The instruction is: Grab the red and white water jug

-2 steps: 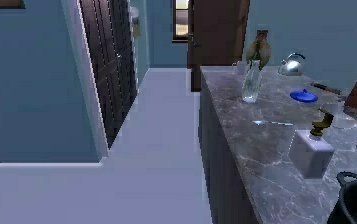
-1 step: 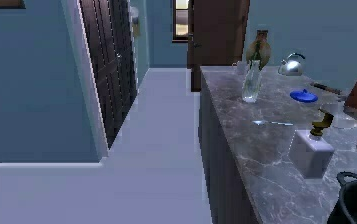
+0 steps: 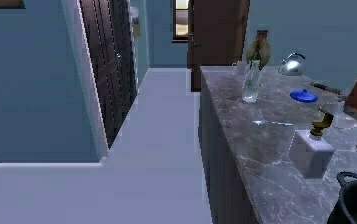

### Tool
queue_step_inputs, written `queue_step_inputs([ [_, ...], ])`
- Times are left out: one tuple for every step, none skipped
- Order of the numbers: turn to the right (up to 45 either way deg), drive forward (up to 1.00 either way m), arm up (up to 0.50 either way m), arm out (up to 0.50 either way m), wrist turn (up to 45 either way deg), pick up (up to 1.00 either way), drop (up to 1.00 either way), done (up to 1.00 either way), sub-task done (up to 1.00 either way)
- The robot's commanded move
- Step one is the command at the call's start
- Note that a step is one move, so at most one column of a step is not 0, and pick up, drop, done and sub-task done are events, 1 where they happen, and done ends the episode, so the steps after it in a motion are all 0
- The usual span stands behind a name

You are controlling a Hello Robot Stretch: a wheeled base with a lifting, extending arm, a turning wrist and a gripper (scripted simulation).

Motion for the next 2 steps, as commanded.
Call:
queue_step_inputs([
  [0.0,0.0,0.0,0.0,0.0,1.0,0.0,0.0,0.0],
  [0.0,0.0,0.1,0.0,0.0,0.0,0.0,0.0,0.0],
])
